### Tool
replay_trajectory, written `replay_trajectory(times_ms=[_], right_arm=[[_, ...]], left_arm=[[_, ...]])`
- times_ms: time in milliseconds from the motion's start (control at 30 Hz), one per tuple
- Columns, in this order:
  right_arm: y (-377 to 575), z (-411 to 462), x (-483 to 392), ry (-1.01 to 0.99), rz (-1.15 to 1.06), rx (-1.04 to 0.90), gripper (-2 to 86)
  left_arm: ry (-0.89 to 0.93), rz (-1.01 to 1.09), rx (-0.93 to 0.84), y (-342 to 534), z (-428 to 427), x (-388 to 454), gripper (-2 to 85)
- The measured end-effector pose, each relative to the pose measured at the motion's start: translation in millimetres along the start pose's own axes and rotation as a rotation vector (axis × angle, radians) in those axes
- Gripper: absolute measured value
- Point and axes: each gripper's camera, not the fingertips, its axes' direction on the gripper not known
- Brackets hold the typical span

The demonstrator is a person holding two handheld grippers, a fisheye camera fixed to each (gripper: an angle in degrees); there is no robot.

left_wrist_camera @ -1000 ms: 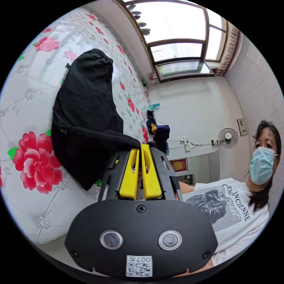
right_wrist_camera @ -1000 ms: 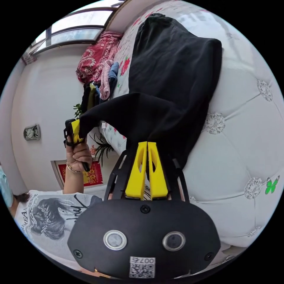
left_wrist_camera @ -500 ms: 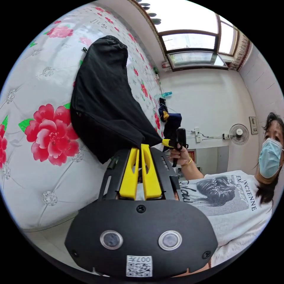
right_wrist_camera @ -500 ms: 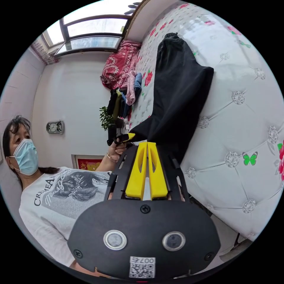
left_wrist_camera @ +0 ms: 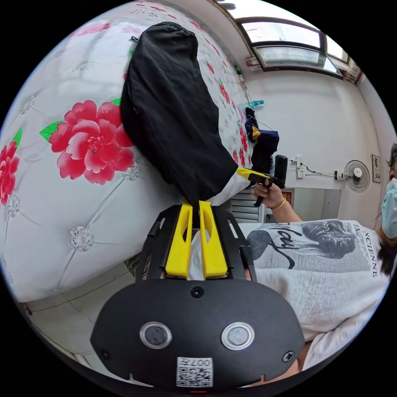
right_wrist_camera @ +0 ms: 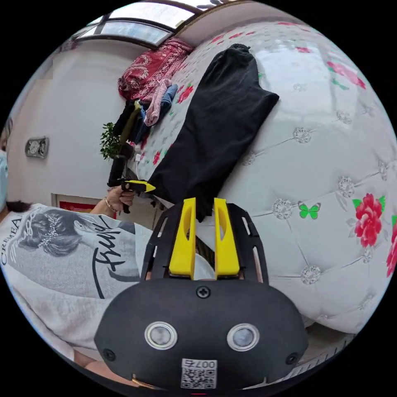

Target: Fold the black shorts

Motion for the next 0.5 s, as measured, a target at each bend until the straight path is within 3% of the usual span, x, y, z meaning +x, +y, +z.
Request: replay_trajectory(times_ms=[200,400,500], right_arm=[[14.2,62.2,-43.2,0.254,-0.202,-0.143,1.9],[25.1,95.3,-29.3,-0.144,-0.135,-0.222,1.5],[48.7,81.6,-60.1,0.056,-0.315,-0.182,4.4]], left_arm=[[0.036,-0.051,0.023,10.7,-0.8,-21.2,-0.8],[0.086,0.048,0.028,-1.4,-4.2,-5.9,-0.9],[0.08,0.086,0.044,-0.8,-9.1,0.7,-0.9]])
